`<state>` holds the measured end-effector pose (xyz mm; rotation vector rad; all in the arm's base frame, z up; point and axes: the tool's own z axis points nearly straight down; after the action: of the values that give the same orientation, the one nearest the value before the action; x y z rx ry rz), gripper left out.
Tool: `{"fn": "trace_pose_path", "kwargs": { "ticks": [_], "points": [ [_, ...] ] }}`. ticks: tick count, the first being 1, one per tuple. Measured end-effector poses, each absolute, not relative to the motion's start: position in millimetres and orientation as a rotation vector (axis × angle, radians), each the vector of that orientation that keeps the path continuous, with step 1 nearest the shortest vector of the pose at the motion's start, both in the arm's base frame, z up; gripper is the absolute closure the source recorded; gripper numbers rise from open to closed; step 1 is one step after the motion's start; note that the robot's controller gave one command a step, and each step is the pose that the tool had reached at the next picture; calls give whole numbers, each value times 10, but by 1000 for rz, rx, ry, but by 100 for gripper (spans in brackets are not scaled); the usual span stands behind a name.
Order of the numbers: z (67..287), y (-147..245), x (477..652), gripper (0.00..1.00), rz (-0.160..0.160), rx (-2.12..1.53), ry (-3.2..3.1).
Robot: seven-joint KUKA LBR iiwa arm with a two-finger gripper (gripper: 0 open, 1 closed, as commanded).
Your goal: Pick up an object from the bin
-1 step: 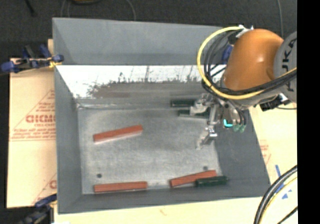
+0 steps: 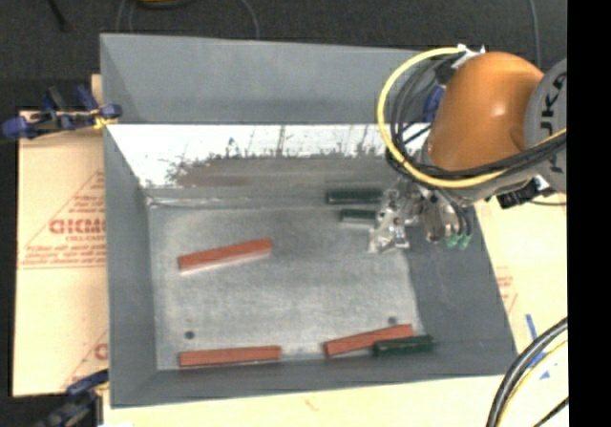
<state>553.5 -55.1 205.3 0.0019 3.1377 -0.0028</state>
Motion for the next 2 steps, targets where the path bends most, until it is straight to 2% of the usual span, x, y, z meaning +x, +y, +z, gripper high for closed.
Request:
{"fn": "trace_pose_path", "kwargs": {
  "ticks": [1, 2],
  "points": [
    [2053, -551, 5535, 100, -3, 1, 3138],
    [1964, -607, 5579, 100, -2, -31, 3138]
  ]
}}
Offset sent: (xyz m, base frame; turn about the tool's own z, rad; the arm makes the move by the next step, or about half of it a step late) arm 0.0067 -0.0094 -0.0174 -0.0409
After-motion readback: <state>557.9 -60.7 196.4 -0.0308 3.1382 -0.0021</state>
